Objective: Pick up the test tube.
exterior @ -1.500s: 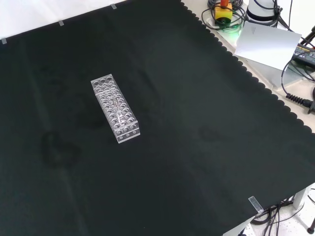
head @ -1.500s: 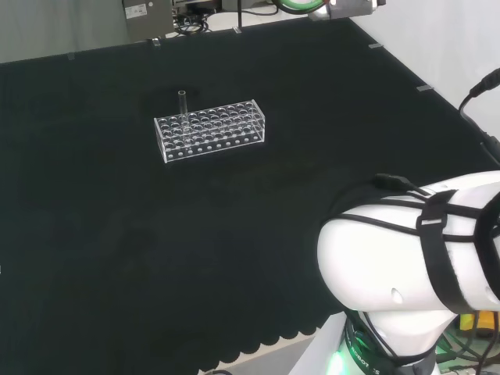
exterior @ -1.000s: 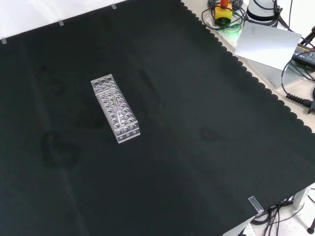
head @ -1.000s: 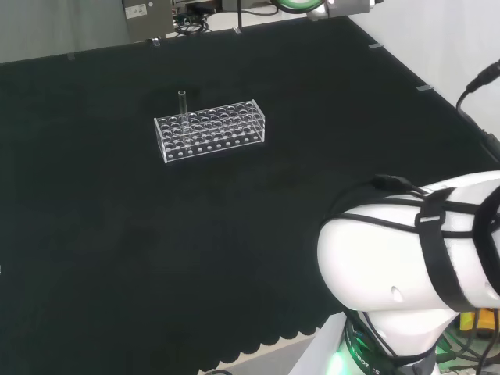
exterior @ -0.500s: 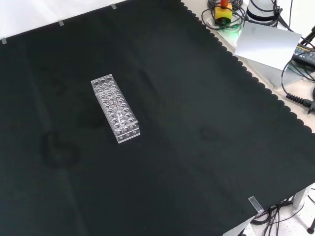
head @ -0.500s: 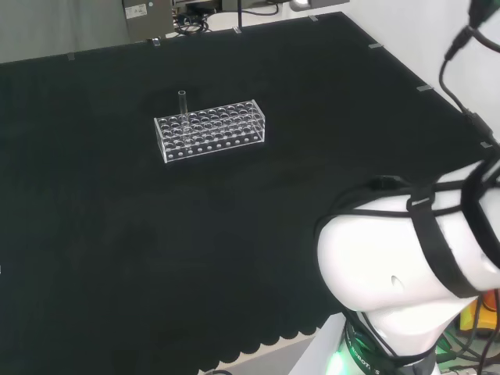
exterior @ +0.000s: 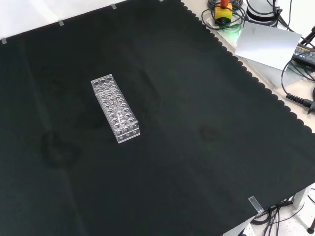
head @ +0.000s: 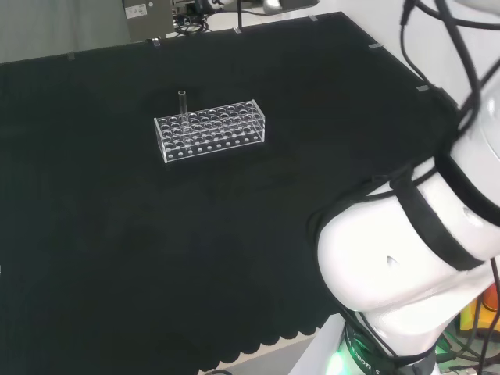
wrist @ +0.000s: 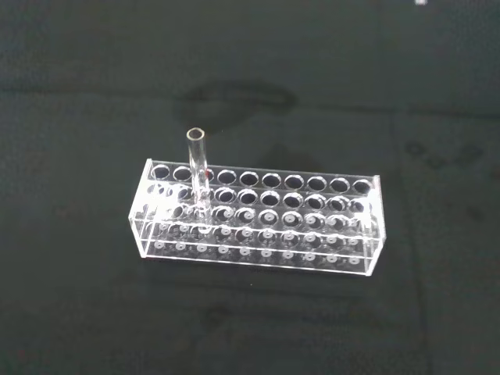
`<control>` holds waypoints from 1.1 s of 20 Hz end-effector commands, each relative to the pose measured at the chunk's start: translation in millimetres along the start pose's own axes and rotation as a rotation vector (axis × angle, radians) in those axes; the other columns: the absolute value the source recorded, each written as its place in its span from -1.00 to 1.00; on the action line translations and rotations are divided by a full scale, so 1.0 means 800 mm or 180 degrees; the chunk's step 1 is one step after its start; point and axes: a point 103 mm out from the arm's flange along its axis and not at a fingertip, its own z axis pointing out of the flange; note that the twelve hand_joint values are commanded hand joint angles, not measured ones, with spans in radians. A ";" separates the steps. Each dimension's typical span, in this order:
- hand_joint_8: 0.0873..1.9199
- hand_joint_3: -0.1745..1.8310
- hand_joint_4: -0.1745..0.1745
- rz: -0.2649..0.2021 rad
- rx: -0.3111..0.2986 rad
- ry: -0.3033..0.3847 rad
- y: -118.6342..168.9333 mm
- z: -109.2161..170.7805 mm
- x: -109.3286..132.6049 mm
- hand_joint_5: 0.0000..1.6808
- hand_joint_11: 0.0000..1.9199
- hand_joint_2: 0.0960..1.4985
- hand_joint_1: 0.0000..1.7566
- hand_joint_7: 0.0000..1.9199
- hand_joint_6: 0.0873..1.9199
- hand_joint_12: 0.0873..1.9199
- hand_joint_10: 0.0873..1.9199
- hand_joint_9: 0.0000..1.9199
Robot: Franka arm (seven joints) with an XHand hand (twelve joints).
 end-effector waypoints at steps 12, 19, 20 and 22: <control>-0.21 -0.72 -0.39 -0.0342 0.0217 0.0007 0.143 0.086 0.057 -0.77 -1.00 0.26 -0.45 -0.94 -1.00 0.58 -0.07 -0.97; -0.16 -0.72 -0.47 -0.0290 0.0298 -0.0053 0.169 0.115 0.058 -0.67 -0.98 0.26 -0.39 -0.76 -1.00 0.63 -0.08 -0.81; -0.16 -0.71 -0.48 -0.0280 0.0318 -0.0068 0.172 0.118 0.057 -0.66 -0.94 0.25 -0.38 -0.70 -1.00 0.63 -0.09 -0.75; -0.15 -0.71 -0.50 -0.0271 0.0353 -0.0103 0.177 0.124 0.056 -0.62 -0.87 0.25 -0.36 -0.62 -1.00 0.60 -0.12 -0.65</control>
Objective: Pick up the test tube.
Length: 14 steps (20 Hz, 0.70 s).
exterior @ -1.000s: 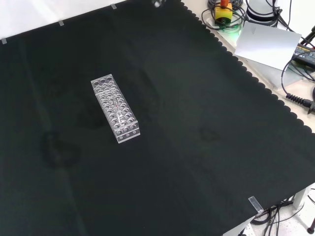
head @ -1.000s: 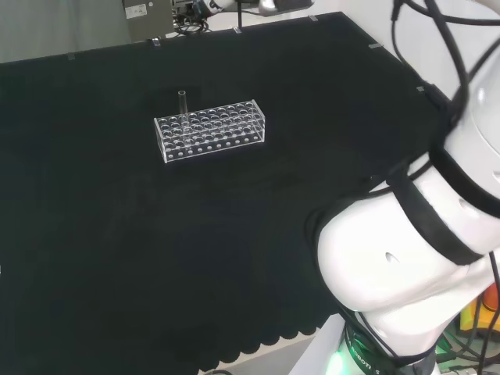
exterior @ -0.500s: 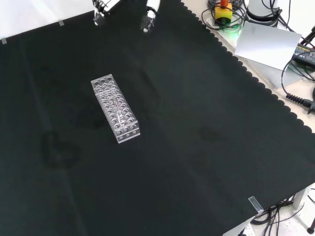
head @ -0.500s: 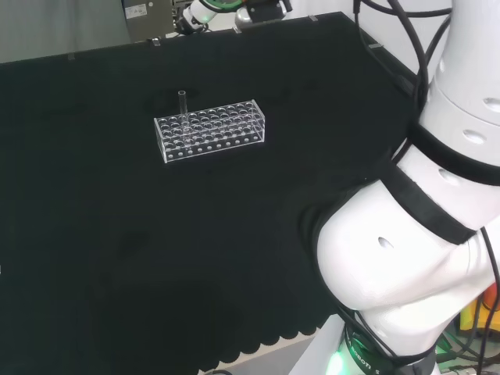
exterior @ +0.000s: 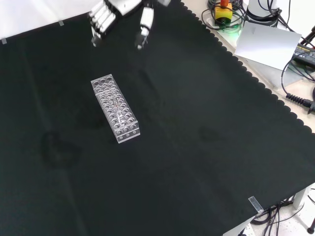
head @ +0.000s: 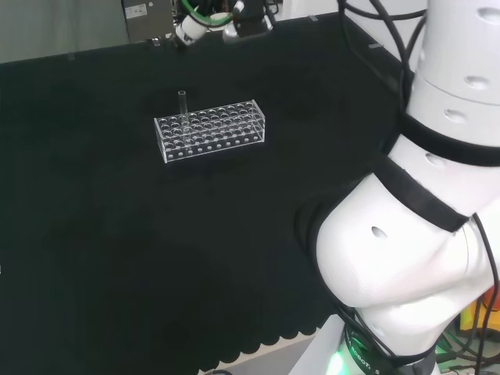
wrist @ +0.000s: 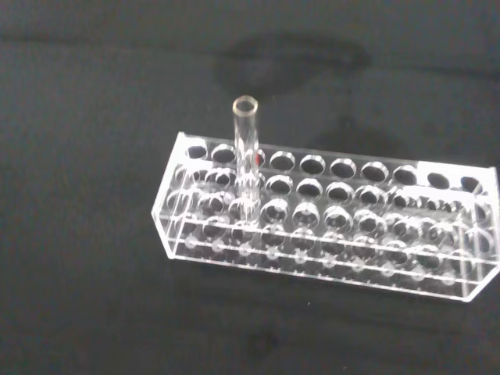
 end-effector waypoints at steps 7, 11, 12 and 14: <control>-0.15 -0.69 -0.61 -0.0043 0.0219 -0.0297 0.070 0.052 0.011 -0.50 -0.73 0.23 -0.32 -0.50 -1.00 0.54 -0.18 -0.47; -0.15 -0.67 -0.65 -0.0070 0.0317 -0.0385 0.084 0.066 0.016 -0.47 -0.65 0.21 -0.30 -0.42 -1.00 0.49 -0.21 -0.37; -0.14 -0.67 -0.66 -0.0074 0.0349 -0.0409 0.088 0.070 0.017 -0.45 -0.64 0.21 -0.30 -0.40 -1.00 0.49 -0.21 -0.36; -0.14 -0.67 -0.69 -0.0084 0.0417 -0.0468 0.094 0.078 0.018 -0.41 -0.63 0.21 -0.29 -0.38 -1.00 0.49 -0.22 -0.35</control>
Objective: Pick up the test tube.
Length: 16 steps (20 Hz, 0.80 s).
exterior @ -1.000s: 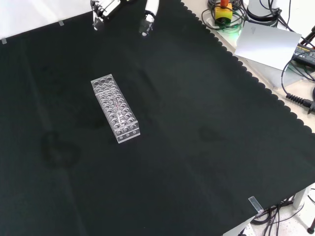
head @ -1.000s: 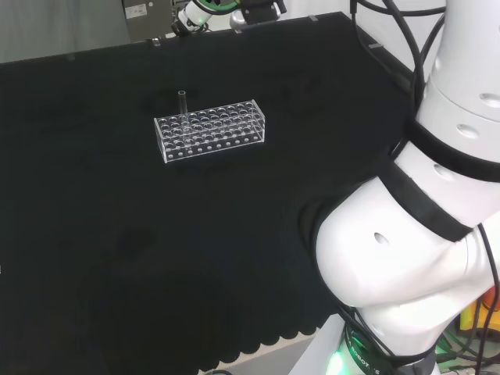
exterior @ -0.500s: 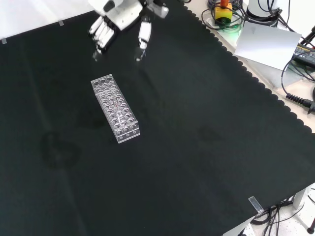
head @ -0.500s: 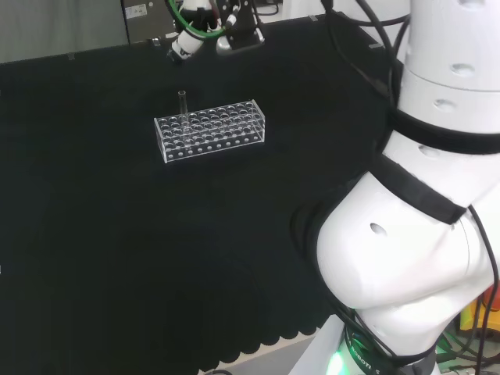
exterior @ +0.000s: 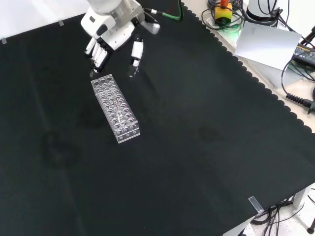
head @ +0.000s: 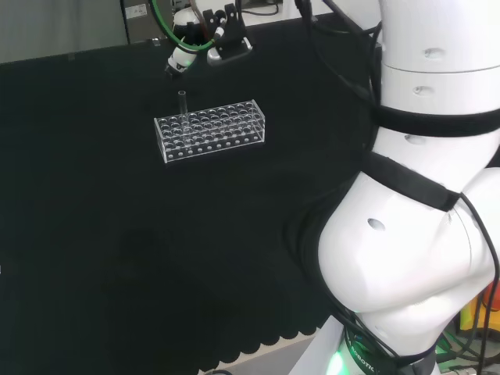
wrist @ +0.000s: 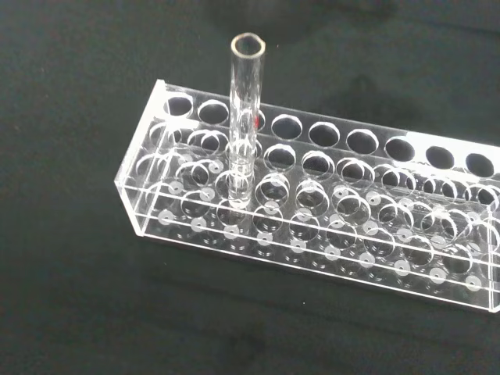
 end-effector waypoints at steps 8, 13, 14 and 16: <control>-0.13 -0.66 -0.73 -0.0039 0.0434 -0.0295 0.035 0.052 0.005 -0.35 -0.63 0.21 -0.27 -0.34 -0.97 0.48 -0.22 -0.34; -0.15 -0.65 -0.73 -0.0054 0.0525 -0.0316 0.039 0.071 0.005 -0.35 -0.64 0.20 -0.26 -0.33 -0.95 0.48 -0.24 -0.33; -0.15 -0.64 -0.73 -0.0052 0.0536 -0.0308 0.040 0.074 0.005 -0.35 -0.64 0.19 -0.26 -0.33 -0.95 0.48 -0.24 -0.33; -0.15 -0.64 -0.73 -0.0053 0.0550 -0.0295 0.042 0.079 0.006 -0.35 -0.64 0.19 -0.26 -0.33 -0.94 0.48 -0.24 -0.33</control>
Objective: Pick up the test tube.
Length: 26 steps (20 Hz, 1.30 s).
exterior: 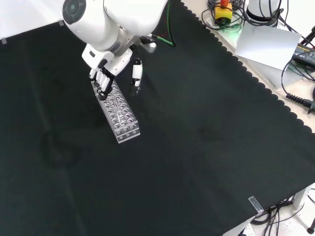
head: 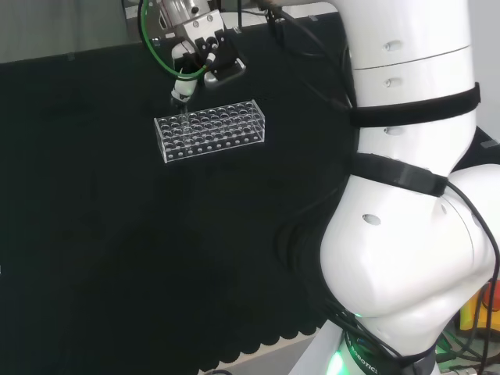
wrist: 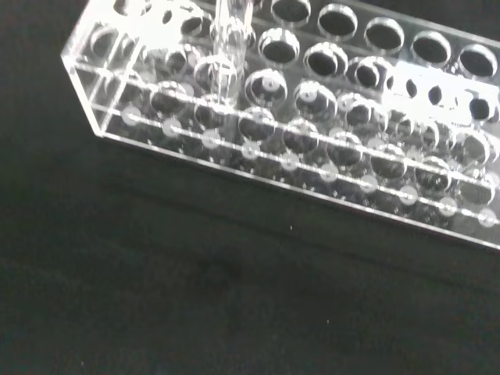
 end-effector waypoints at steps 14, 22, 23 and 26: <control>-0.15 -0.61 -0.74 0.0030 0.0076 0.0008 0.014 0.016 0.011 -0.36 -0.64 0.17 -0.22 -0.28 -0.90 0.47 -0.26 -0.31; -0.16 -0.56 -0.74 0.0008 0.0041 0.0023 0.021 0.012 0.019 -0.40 -0.63 0.13 -0.20 -0.26 -0.79 0.46 -0.27 -0.29; -0.16 -0.55 -0.74 0.0014 0.0042 0.0016 0.023 0.011 0.021 -0.40 -0.63 0.12 -0.20 -0.26 -0.77 0.46 -0.27 -0.29; -0.15 -0.54 -0.74 -0.0021 0.0020 0.0005 0.030 0.002 0.032 -0.41 -0.62 0.11 -0.19 -0.25 -0.73 0.46 -0.27 -0.29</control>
